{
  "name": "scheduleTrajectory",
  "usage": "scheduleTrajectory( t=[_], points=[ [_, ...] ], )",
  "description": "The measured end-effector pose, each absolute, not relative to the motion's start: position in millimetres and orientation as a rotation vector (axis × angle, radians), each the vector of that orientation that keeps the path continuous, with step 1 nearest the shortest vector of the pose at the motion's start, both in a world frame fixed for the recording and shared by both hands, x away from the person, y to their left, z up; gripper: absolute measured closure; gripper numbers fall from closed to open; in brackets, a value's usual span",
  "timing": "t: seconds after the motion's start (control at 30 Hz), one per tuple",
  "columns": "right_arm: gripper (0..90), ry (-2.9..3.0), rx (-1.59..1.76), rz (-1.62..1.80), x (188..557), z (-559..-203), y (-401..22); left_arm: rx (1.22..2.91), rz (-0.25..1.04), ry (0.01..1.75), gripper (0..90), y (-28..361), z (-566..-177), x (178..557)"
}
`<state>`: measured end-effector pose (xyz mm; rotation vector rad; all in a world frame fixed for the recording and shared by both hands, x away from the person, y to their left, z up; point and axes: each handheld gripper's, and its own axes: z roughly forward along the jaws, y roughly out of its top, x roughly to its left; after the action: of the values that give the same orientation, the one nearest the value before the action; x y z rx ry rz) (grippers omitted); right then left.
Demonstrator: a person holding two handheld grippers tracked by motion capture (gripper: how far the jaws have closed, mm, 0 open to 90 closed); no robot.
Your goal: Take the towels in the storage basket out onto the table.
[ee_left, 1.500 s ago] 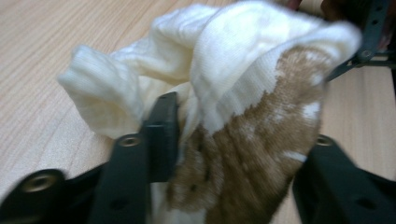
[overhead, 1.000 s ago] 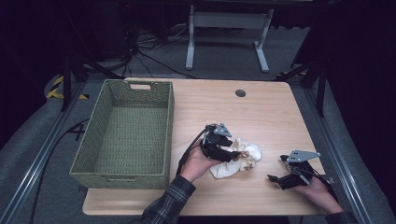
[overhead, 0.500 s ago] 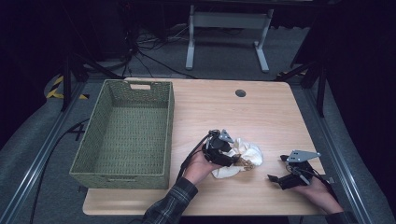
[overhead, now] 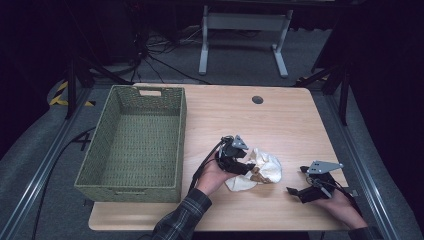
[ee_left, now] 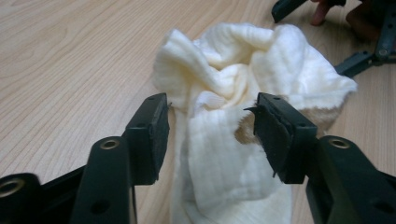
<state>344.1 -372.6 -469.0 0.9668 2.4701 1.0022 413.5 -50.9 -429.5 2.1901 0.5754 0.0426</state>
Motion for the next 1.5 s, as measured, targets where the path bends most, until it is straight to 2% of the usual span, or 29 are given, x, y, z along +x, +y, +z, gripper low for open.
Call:
scheduleTrajectory(
  t=[0.3, 0.47, 0.5, 0.63, 0.93, 0.97, 1.03, 1.2, 1.27, 1.3, 1.5],
  points=[
    [0.0, 2.471, 0.967, 1.002, 344, -469, -373, 2.231, -0.021, 0.618, 59.8, -54, -447, 420],
    [0.0, 2.471, 0.966, 1.002, 344, -469, -373, 2.243, -0.012, 0.612, 79.3, -53, -445, 418],
    [0.0, 2.471, 0.966, 1.002, 344, -469, -373, 2.249, -0.007, 0.609, 81.0, -52, -444, 418],
    [0.0, 2.471, 0.966, 1.002, 344, -469, -373, 2.228, 0.007, 0.612, 85.5, -49, -436, 414],
    [1.0, 2.472, 0.966, 1.002, 344, -469, -373, 2.156, 0.051, 0.612, 86.5, -37, -417, 407],
    [9.5, 2.486, 0.960, 0.990, 345, -466, -374, 2.134, 0.059, 0.619, 86.8, -35, -413, 405],
    [18.1, 2.497, 0.962, 0.993, 345, -462, -375, 2.103, 0.072, 0.626, 86.9, -32, -408, 404],
    [31.8, 2.501, 0.977, 1.037, 348, -455, -378, 2.057, 0.102, 0.640, 87.0, -26, -398, 401],
    [34.3, 2.492, 0.971, 1.048, 349, -453, -377, 2.039, 0.111, 0.656, 87.0, -23, -396, 401],
    [42.6, 2.489, 0.963, 1.091, 355, -449, -375, 2.019, 0.135, 0.672, 87.0, -20, -394, 402],
    [50.0, 2.523, 0.940, 1.097, 371, -449, -363, 1.979, 0.181, 0.740, 87.2, -10, -391, 405]
  ],
)
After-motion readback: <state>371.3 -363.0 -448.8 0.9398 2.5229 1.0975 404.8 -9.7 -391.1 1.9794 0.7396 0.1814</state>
